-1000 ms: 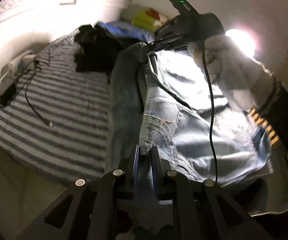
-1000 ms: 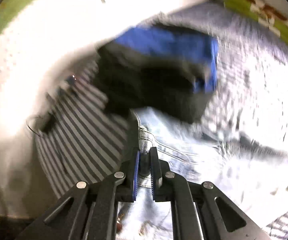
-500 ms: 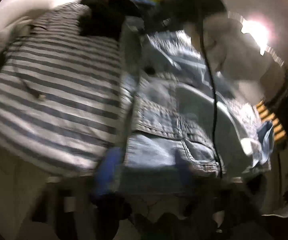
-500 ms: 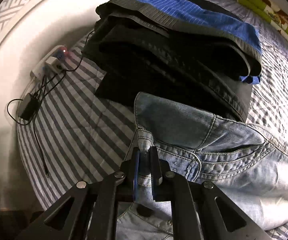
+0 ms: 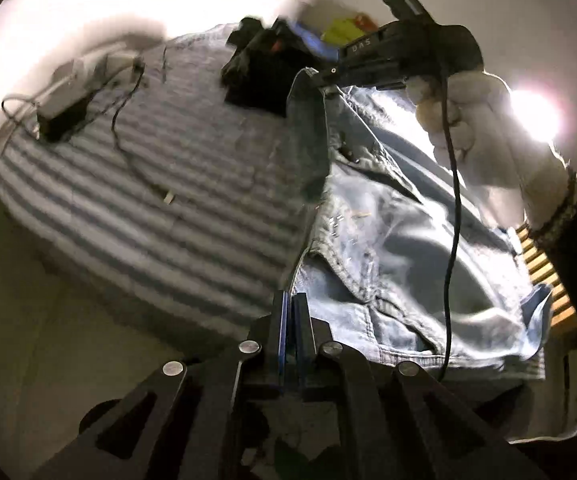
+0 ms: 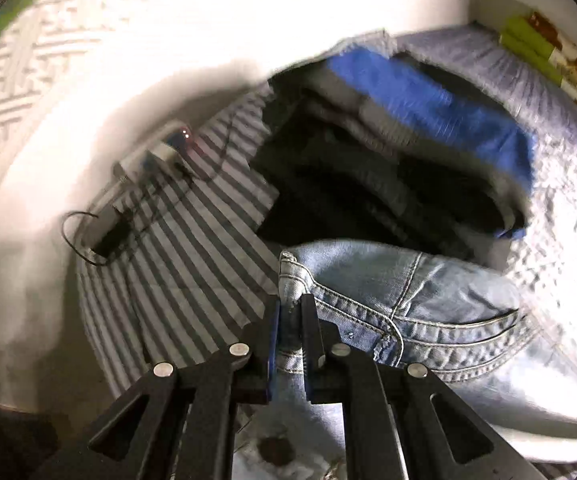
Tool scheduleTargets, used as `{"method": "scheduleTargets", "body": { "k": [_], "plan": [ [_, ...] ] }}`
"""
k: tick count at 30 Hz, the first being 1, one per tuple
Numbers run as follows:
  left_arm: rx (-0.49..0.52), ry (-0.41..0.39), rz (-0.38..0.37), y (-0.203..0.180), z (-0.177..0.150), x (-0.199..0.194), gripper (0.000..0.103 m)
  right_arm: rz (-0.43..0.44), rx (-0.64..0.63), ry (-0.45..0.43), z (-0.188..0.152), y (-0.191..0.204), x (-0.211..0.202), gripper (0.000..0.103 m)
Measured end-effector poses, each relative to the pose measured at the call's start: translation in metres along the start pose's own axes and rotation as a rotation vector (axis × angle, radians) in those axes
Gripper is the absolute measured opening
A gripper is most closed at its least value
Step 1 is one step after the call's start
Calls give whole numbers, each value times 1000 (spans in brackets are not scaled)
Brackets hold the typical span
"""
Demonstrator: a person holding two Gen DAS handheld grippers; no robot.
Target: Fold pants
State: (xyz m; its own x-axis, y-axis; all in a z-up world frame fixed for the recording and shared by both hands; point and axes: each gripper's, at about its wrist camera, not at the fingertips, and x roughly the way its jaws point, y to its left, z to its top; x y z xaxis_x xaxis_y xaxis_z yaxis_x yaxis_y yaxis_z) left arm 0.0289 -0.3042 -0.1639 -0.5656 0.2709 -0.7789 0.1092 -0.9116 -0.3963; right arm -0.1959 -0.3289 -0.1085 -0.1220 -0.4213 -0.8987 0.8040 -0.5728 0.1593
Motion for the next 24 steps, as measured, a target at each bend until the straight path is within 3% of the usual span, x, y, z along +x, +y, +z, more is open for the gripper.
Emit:
{"method": "scheduleTargets", "body": {
  "k": [4,7,10,12,15,19,21,24],
  "plan": [
    [12,87,53,2,-8,26,3,-43,23,116,-12,-12,58,16],
    [25,87,44,-5,-7,18,6,-26,11,71,-15,-11,51,21],
    [35,50,85,-7,-2,-5,8,23,-21,27,-15,-8,10,23],
    [29,15,101,-9,4,-22,8,58,-35,-17,-18,-12,-30,28],
    [75,-37,116,-25,17,-44,8,97,4,-96,-38,-36,-98,28],
    [179,-80,82,-67,43,-57,8,37,95,-224,-106,-91,-191,28],
    [232,-96,49,-92,58,-61,8,-72,180,-292,-164,-134,-235,28],
    [312,-110,-11,-139,78,-57,14,-262,299,-288,-238,-189,-271,28]
  ]
}}
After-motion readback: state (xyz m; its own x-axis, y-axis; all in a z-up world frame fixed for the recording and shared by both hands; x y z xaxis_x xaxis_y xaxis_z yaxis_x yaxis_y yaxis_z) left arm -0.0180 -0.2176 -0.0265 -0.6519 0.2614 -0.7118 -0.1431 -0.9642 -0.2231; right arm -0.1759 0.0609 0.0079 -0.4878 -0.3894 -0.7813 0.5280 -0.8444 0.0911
